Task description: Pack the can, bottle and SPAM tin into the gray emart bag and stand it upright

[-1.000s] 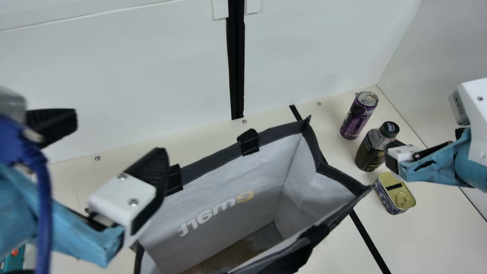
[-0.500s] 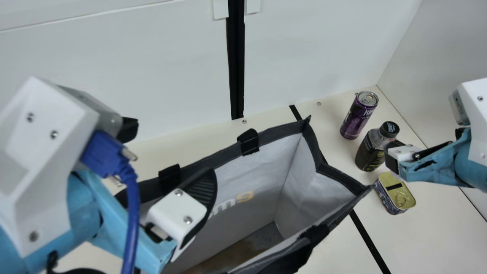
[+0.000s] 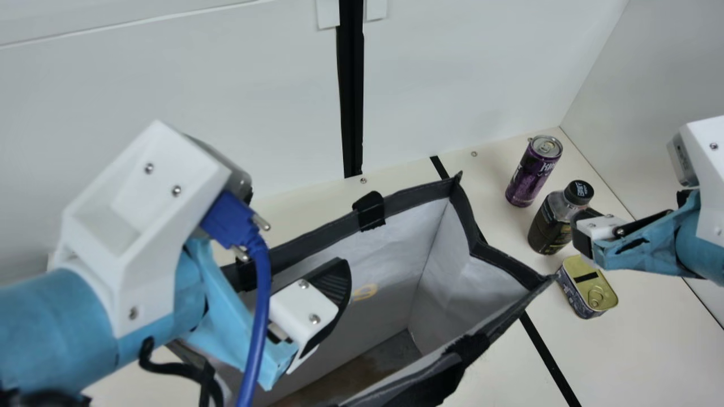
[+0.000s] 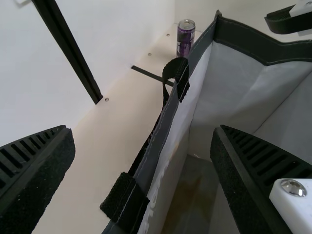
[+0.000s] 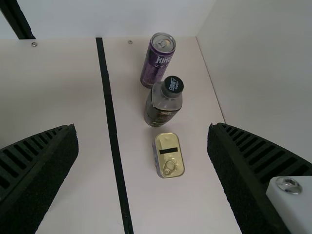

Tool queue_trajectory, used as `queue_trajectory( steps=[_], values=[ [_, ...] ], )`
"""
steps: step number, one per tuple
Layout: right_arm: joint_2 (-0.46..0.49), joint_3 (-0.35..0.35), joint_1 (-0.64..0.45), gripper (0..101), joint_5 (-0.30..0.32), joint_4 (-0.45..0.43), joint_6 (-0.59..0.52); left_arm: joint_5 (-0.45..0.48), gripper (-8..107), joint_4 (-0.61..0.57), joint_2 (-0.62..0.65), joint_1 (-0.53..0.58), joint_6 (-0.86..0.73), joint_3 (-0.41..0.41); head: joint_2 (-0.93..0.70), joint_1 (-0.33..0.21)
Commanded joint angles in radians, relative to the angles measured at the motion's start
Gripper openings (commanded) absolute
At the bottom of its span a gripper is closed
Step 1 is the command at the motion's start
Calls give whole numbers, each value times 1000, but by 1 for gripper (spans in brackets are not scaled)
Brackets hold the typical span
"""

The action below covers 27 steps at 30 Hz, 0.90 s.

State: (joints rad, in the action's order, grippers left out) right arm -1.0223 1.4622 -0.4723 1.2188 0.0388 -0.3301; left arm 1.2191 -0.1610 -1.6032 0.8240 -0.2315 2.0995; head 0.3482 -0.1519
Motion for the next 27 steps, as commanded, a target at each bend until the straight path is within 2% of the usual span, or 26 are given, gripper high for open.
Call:
queue_trajectory(
  steps=[1,15,27],
  values=[
    [0,0,0,95,0,0,0,1,90,-15,-7,-6,-12,-5,1,-23],
    [0,0,0,95,0,0,0,1,90,-89,-54,-44,-86,-45,1,-23],
    [0,0,0,95,0,0,0,1,10,-122,-54,-53,-137,-108,1,-23]
  ],
)
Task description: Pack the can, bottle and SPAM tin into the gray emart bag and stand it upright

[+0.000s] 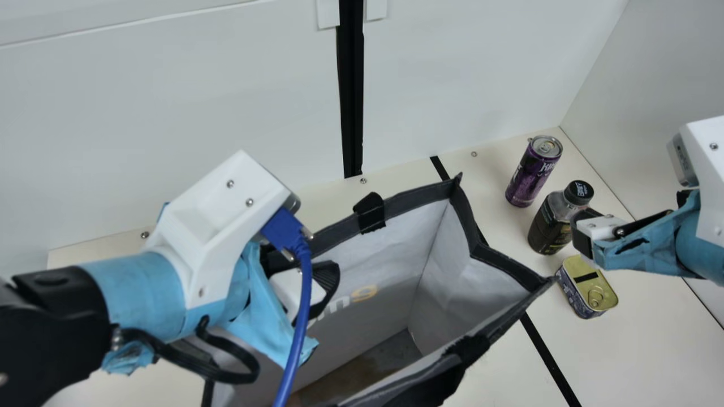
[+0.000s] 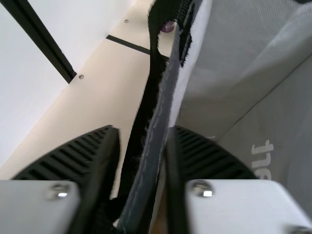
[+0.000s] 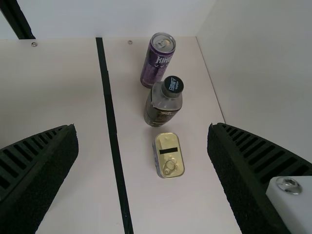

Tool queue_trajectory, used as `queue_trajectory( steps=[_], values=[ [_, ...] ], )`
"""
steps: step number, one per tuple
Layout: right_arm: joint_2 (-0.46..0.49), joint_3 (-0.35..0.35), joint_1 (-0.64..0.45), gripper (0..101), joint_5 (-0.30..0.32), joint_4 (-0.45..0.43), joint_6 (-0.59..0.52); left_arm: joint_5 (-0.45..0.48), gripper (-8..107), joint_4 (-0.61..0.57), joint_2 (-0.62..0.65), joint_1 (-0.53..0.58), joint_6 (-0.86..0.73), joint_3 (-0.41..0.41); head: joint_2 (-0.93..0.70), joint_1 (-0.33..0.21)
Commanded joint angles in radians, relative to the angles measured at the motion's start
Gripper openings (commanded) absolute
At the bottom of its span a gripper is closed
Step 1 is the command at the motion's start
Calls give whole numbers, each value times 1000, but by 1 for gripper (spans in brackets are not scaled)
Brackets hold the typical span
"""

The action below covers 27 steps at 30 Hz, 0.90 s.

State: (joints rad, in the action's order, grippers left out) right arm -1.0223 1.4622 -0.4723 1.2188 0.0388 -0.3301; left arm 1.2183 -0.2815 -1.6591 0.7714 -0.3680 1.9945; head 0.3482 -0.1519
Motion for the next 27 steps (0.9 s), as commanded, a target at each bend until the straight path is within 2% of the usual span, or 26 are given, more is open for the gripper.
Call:
queue_trajectory(
  steps=[1,3,14,27],
  values=[
    [0,0,0,95,0,0,0,2,3,-3,5,-2,-2,-9,1,-23],
    [0,0,0,95,0,0,0,2,-8,-5,12,-5,-2,-19,1,-23],
    [0,0,0,95,0,0,0,2,-8,61,66,-27,71,-36,1,-23],
    [0,0,0,95,0,0,0,2,-8,322,152,-34,271,-40,1,-23]
  ],
)
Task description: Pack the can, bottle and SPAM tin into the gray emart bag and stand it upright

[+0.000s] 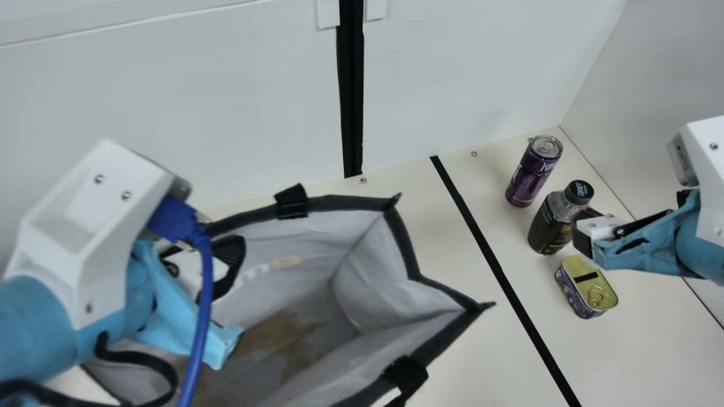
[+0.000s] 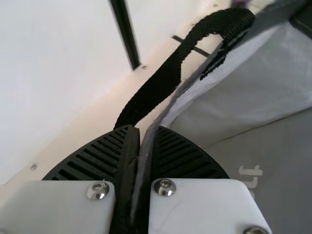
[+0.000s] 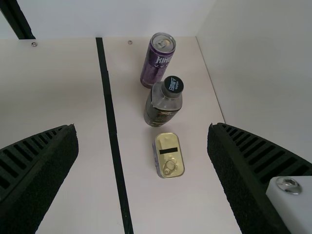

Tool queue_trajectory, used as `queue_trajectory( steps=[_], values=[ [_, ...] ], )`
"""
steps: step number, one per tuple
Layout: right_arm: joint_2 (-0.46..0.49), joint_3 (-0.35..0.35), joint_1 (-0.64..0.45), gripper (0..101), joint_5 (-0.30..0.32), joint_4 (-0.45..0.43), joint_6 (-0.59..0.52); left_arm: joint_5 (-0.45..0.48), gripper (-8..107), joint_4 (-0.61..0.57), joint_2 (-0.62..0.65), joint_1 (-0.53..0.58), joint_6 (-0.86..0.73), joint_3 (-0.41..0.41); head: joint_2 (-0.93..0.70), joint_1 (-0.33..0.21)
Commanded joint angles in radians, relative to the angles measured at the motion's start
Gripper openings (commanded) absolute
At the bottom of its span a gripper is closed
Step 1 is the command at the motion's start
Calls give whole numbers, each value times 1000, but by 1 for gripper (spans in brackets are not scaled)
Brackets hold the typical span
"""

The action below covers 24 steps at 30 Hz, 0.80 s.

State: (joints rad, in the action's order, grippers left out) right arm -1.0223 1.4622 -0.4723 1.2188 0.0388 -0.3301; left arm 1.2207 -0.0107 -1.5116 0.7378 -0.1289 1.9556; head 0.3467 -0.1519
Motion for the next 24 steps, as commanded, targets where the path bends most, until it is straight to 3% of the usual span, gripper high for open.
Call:
queue_trajectory(
  steps=[1,12,24],
  values=[
    [0,0,0,95,0,0,0,-1,-8,75,11,1,51,-3,2,-23],
    [0,0,0,95,0,0,0,-1,-8,350,88,28,273,-63,2,-23],
    [0,0,0,95,0,0,0,-1,-8,693,168,74,519,-241,2,-23]
  ],
)
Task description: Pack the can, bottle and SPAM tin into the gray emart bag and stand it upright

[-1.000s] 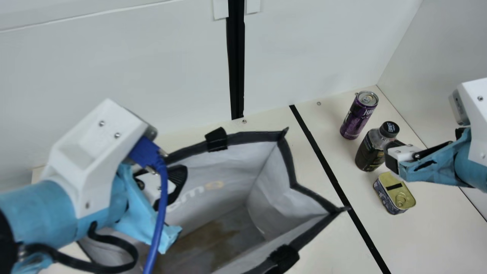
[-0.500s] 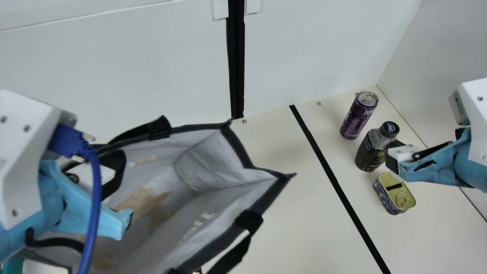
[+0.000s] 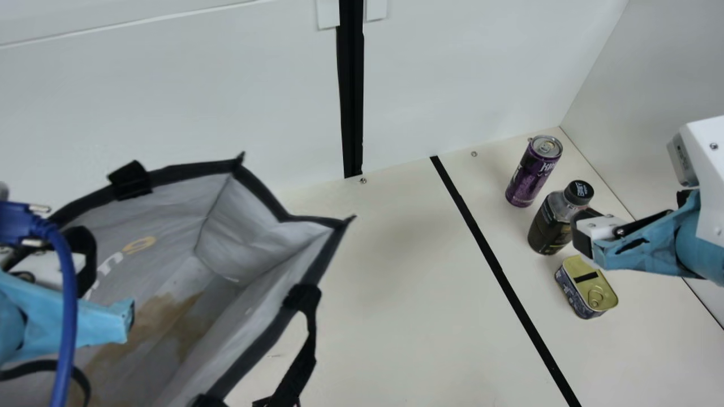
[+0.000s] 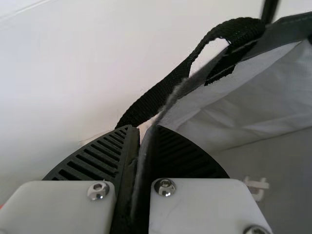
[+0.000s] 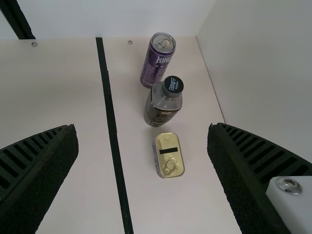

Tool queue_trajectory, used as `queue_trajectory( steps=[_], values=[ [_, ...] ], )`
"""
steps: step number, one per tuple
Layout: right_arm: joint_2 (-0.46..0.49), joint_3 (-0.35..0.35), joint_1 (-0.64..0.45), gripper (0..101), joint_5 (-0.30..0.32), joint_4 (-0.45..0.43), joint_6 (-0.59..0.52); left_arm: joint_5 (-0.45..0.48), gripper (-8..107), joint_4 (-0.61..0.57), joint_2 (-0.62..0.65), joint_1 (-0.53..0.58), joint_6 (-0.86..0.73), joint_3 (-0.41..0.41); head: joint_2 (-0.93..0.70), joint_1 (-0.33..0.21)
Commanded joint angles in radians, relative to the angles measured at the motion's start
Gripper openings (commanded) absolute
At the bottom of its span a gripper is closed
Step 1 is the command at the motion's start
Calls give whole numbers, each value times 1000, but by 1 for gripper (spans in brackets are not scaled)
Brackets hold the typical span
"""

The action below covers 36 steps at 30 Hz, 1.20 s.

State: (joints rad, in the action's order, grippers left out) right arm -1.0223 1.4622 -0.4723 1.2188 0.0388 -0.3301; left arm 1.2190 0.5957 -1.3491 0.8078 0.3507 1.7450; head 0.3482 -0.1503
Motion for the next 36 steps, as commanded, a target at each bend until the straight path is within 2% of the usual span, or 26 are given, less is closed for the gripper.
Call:
queue_trajectory(
  steps=[1,8,18,27,36],
  values=[
    [0,0,0,95,0,0,0,1,-8,113,11,9,57,-49,1,-24],
    [0,0,0,95,0,0,0,1,-8,234,42,48,168,-172,1,-24],
    [0,0,0,95,0,0,0,1,-8,268,42,136,297,-283,1,-24],
    [0,0,0,95,0,0,0,1,-8,259,2,247,391,-317,1,-24],
    [0,0,0,95,0,0,0,1,-8,209,-44,332,443,-306,1,-24]
  ],
)
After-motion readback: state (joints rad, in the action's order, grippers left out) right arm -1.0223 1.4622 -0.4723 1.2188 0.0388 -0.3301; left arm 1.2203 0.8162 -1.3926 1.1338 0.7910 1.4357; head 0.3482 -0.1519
